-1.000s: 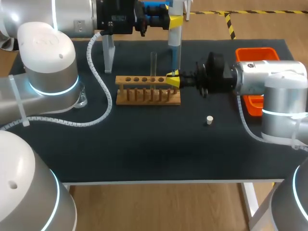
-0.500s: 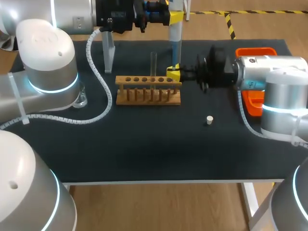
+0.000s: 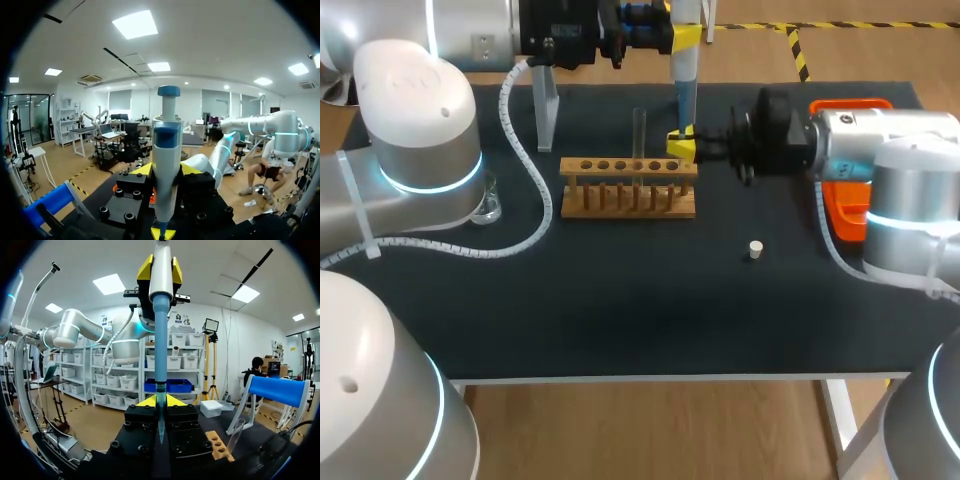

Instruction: Invert the test tube, pick up the pipette, mount the tip to pipette, aspirate from beaker and dispense into the tube, eject the tip, return the pipette, and cap with the stopper.

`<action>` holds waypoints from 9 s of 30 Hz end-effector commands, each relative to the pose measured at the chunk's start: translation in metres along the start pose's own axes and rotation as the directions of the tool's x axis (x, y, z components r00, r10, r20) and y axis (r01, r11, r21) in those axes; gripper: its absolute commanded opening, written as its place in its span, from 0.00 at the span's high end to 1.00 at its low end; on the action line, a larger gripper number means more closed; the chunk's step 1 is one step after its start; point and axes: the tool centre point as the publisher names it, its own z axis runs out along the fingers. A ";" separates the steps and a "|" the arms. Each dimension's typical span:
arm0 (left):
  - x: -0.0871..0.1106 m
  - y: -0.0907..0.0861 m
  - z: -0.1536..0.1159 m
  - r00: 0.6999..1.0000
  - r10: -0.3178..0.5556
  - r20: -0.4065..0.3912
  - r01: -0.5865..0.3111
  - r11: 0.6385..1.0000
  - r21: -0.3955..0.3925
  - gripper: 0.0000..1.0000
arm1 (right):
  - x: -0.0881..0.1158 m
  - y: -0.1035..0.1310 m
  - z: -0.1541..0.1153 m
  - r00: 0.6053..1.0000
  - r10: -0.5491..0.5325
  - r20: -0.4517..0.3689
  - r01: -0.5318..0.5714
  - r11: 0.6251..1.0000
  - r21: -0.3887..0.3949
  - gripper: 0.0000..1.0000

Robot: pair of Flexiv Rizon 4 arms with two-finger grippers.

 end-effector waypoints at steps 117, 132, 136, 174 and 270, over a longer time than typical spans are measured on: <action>-0.167 0.129 -0.284 0.941 0.016 0.338 -0.011 1.000 -0.018 1.00 | 0.040 -0.077 -0.095 0.999 0.035 0.016 -0.037 0.993 0.112 0.00; -0.167 0.129 -0.284 0.941 0.016 0.338 -0.011 1.000 -0.018 1.00 | 0.040 -0.077 -0.095 0.999 0.035 0.016 -0.037 0.993 0.112 0.00; -0.167 0.129 -0.284 0.941 0.016 0.338 -0.011 1.000 -0.018 1.00 | 0.040 -0.077 -0.095 0.999 0.035 0.016 -0.037 0.993 0.112 0.00; -0.167 0.129 -0.284 0.941 0.016 0.338 -0.011 1.000 -0.018 1.00 | 0.024 -0.102 0.054 0.978 -0.065 0.198 -0.013 0.929 0.371 0.00; -0.167 0.129 -0.284 0.941 0.016 0.338 -0.011 1.000 -0.018 1.00 | -0.023 -0.168 0.156 0.964 -0.046 0.262 -0.061 0.921 0.386 0.00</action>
